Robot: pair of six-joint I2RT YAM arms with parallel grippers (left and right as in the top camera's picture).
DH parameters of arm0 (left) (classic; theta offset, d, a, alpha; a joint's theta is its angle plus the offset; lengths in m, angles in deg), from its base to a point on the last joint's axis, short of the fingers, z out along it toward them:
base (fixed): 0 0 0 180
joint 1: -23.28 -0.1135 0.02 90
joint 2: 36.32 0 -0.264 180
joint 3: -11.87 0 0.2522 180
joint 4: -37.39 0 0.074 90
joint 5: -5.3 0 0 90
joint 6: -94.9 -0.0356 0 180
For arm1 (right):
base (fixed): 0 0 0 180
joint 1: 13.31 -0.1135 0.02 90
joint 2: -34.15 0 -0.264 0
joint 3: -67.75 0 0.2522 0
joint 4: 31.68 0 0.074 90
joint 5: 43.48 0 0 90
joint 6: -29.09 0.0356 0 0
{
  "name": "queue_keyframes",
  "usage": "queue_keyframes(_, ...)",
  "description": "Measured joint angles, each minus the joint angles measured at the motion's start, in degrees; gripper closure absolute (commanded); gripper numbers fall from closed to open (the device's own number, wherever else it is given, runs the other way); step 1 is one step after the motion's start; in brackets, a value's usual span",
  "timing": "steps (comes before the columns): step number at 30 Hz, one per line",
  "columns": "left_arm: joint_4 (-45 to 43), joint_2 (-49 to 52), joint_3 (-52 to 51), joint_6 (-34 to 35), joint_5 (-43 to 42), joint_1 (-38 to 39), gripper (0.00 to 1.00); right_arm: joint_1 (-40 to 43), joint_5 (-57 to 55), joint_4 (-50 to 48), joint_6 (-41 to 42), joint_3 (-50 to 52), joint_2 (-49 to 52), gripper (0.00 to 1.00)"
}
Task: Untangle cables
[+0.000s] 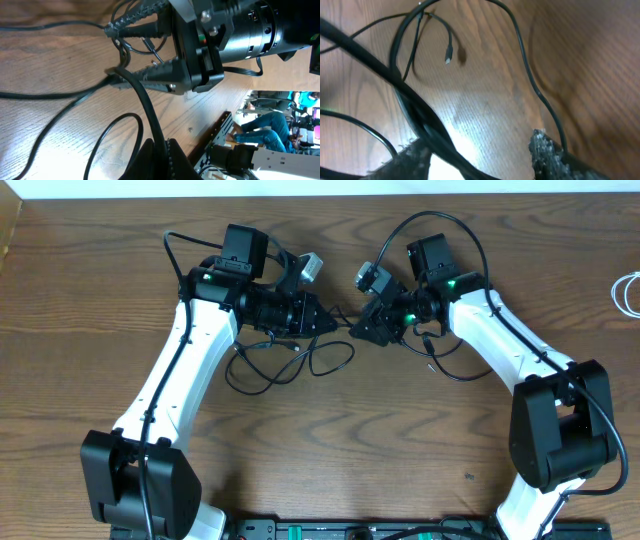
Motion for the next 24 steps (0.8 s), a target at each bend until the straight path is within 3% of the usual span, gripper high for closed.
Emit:
queue_keyframes(6, 0.0, 0.0, 0.0, 0.0, 0.3, 0.0, 0.93, 0.0, 1.1, -1.1, 1.4, 0.0, 0.0, 0.99)
queue_keyframes(14, -0.3, 0.0, 0.0, 0.0, 4.3, -0.3, 0.92, 2.3, 7.4, 1.4, 4.0, 0.0, -1.5, 0.99)
queue_keyframes(24, -4.9, 0.0, 0.0, 1.0, 14.3, -5.7, 0.92, 9.5, 14.9, 10.3, 4.5, 0.1, -15.3, 0.99)
